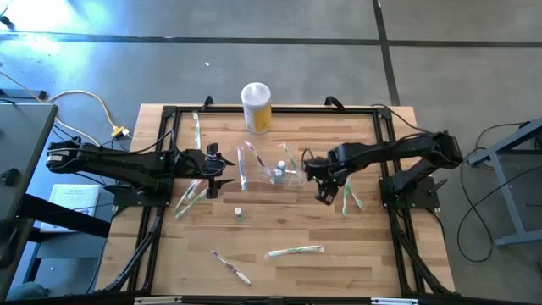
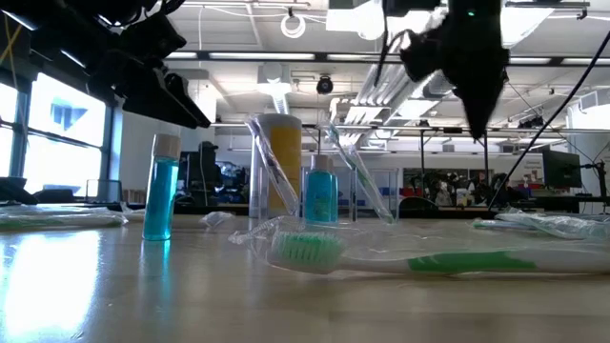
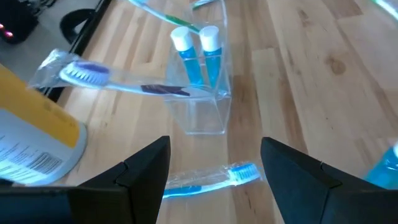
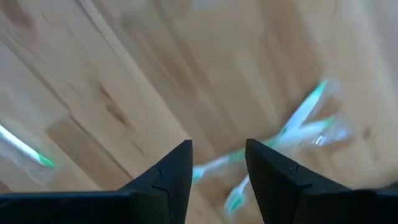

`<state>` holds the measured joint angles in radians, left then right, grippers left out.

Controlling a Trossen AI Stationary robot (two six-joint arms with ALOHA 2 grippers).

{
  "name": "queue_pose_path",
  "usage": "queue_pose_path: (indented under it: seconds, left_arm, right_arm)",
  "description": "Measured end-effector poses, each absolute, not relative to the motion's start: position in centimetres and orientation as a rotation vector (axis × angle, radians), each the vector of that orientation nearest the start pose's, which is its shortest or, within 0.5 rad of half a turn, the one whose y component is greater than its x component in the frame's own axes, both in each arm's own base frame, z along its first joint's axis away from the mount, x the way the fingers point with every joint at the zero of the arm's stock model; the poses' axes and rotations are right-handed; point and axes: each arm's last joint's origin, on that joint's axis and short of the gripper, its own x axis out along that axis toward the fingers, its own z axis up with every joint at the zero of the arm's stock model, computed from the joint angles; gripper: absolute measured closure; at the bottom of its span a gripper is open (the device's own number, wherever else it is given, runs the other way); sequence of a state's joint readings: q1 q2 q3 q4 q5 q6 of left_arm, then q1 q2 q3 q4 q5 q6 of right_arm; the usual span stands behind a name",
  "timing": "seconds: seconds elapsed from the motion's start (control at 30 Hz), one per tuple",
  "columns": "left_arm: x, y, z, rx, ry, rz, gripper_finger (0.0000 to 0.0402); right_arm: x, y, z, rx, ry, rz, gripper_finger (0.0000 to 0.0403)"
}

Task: Pick & Place toothbrushing station
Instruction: Put the green toothbrush into the left section of the transparent organizer

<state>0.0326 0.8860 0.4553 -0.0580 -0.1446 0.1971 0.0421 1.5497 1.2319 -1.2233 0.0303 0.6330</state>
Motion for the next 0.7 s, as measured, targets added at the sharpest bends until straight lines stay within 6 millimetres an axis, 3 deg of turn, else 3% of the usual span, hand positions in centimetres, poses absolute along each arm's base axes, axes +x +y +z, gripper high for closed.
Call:
queue_pose_path:
  seconds: [0.2,0.33,0.5,0.7]
  left_arm:
    - [18.6,0.8,21.5,0.208,0.500,0.059,0.0158]
    - [18.6,0.8,21.4,0.211,0.502,0.056,0.0158]
    - [18.6,0.8,21.5,0.217,0.497,0.055,0.0158]
    - [18.6,0.8,21.5,0.218,0.492,0.056,0.0158]
  right_arm:
    - [24.3,2.9,20.5,0.522,1.659,-0.518,0.0263]
    - [23.3,3.8,18.4,0.598,1.685,-0.571,0.0263]
    - [23.5,4.1,17.1,0.655,1.603,-0.575,0.0263]
    - [23.4,3.9,16.9,0.776,1.515,-0.801,0.0263]
